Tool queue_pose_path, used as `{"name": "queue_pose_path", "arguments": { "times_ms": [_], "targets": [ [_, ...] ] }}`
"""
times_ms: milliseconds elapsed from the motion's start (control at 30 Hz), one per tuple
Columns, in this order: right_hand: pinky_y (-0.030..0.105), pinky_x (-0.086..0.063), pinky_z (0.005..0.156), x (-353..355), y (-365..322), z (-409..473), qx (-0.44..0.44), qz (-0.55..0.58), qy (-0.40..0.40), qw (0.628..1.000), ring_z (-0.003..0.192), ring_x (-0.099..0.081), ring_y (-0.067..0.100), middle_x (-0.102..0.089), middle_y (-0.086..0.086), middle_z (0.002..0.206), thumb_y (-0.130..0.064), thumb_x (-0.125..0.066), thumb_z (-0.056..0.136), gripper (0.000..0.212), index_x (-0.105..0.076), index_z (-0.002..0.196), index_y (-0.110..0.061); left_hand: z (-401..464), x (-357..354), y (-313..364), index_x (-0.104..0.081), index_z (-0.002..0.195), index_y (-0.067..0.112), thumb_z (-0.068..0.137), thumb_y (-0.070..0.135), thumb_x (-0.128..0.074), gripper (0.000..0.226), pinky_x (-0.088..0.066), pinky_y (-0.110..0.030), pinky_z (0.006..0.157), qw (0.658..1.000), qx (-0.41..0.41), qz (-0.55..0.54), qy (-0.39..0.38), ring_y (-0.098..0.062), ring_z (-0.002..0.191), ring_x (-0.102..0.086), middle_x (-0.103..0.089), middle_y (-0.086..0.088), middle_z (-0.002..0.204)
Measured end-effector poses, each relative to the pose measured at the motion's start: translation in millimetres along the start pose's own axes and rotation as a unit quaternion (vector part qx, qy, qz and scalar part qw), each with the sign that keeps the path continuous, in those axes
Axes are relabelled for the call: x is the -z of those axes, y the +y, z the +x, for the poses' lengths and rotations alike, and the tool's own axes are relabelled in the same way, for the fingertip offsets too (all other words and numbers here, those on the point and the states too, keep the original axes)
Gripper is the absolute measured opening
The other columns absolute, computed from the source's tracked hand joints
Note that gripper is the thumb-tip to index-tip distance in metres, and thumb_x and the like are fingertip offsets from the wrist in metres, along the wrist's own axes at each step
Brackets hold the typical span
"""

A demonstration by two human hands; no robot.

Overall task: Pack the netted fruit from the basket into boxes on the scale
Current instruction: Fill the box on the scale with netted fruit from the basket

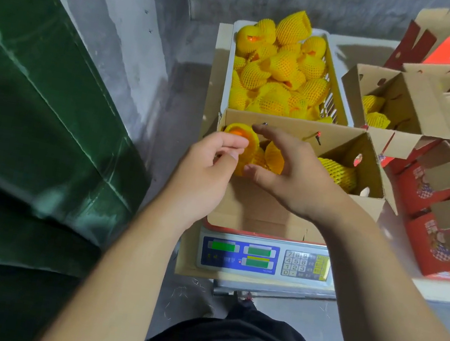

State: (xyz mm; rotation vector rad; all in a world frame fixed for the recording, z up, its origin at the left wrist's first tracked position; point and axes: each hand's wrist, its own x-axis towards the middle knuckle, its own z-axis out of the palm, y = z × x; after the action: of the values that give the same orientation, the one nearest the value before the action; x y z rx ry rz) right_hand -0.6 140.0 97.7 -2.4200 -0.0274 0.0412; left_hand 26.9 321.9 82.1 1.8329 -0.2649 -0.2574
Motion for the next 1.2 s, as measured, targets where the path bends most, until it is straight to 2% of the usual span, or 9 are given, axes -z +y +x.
{"name": "queue_pose_path", "arguments": {
  "times_ms": [200,300,367,433,533,633,900,1067,1200],
  "targets": [
    [0.044,-0.039,0.116,22.2,30.5,33.0,0.020,0.044,0.064,0.997,0.137,-0.050,0.019,-0.058,-0.001,0.146,-0.030,-0.068,0.099,0.051,-0.053,0.148,-0.025,41.5,-12.6,11.5,-0.067,0.123,0.041,0.108,0.026,-0.053,0.026,-0.046,-0.007,0.083,0.999,-0.009,0.037,0.008,0.012,0.108,-0.061,-0.069,0.025,0.119],
    [0.032,-0.049,0.102,36.1,50.5,70.6,-0.020,0.235,0.126,0.964,0.120,-0.063,0.013,-0.070,0.002,0.128,-0.013,-0.063,0.101,0.031,-0.065,0.132,-0.015,84.9,-24.9,22.5,-0.069,0.120,0.038,0.107,0.023,-0.055,0.025,-0.046,-0.001,0.072,1.000,-0.013,0.029,-0.001,0.016,0.100,-0.062,-0.071,0.024,0.113],
    [0.032,-0.051,0.095,51.6,67.0,105.8,-0.107,0.481,0.117,0.862,0.108,-0.070,0.017,-0.076,0.006,0.117,-0.013,-0.061,0.101,0.022,-0.068,0.122,-0.014,121.1,-36.7,26.4,-0.071,0.120,0.030,0.106,0.017,-0.055,0.025,-0.047,-0.002,0.074,0.999,-0.011,0.036,-0.002,0.013,0.100,-0.065,-0.073,0.016,0.114],
    [0.034,-0.053,0.093,70.3,86.1,148.2,-0.181,0.694,0.070,0.693,0.100,-0.075,0.021,-0.078,0.006,0.111,-0.021,-0.056,0.101,0.016,-0.064,0.113,-0.017,160.3,-49.1,25.5,-0.071,0.119,0.024,0.104,0.011,-0.054,0.027,-0.053,-0.014,0.087,0.997,0.002,0.073,-0.003,0.004,0.104,-0.067,-0.073,0.008,0.117],
    [0.035,-0.052,0.091,83.3,112.7,213.5,-0.249,0.826,0.099,0.495,0.093,-0.077,0.021,-0.079,0.005,0.106,-0.021,-0.046,0.098,0.012,-0.058,0.095,-0.020,223.0,-66.3,20.7,-0.069,0.125,0.022,0.104,0.014,-0.052,0.029,-0.051,-0.025,0.084,0.987,0.052,0.147,-0.028,-0.011,0.106,-0.067,-0.071,0.004,0.118],
    [0.035,-0.048,0.098,59.7,125.4,254.5,-0.299,0.838,0.122,0.441,0.097,-0.072,0.023,-0.075,0.004,0.116,-0.024,-0.046,0.099,0.009,-0.055,0.098,-0.020,271.6,-84.4,11.6,-0.058,0.143,0.018,0.103,0.021,-0.052,0.040,-0.049,-0.026,0.080,0.963,0.127,0.228,-0.068,-0.017,0.101,-0.066,-0.065,-0.003,0.126],
    [0.037,-0.046,0.098,23.5,168.7,277.1,-0.398,0.838,0.115,0.355,0.122,-0.064,0.025,-0.067,0.011,0.110,-0.037,-0.044,0.105,0.035,-0.055,0.121,-0.009,321.1,-119.3,-35.4,-0.016,0.166,0.026,0.104,0.045,-0.053,0.075,-0.025,-0.055,0.125,0.841,0.250,0.452,-0.159,-0.040,0.155,-0.022,-0.021,-0.013,0.171],
    [0.040,-0.054,0.099,14.2,172.2,290.3,-0.375,0.868,0.115,0.304,0.121,-0.067,0.030,-0.059,0.013,0.102,-0.039,-0.052,0.104,0.039,-0.047,0.122,-0.004,330.9,-121.3,-41.0,-0.014,0.166,0.026,0.089,0.060,-0.066,0.098,-0.026,-0.058,0.123,0.832,0.270,0.464,-0.142,-0.040,0.156,-0.019,-0.026,-0.009,0.170],
    [0.052,-0.058,0.095,14.3,188.7,297.1,-0.341,0.907,0.167,0.182,0.101,-0.061,0.042,-0.048,0.017,0.127,-0.035,-0.067,0.096,0.050,-0.039,0.133,-0.017,328.9,-127.3,-46.7,-0.021,0.161,0.024,0.092,0.049,-0.067,0.086,-0.029,-0.056,0.119,0.841,0.261,0.460,-0.112,-0.042,0.149,-0.024,-0.031,-0.008,0.164]
  ]
}}
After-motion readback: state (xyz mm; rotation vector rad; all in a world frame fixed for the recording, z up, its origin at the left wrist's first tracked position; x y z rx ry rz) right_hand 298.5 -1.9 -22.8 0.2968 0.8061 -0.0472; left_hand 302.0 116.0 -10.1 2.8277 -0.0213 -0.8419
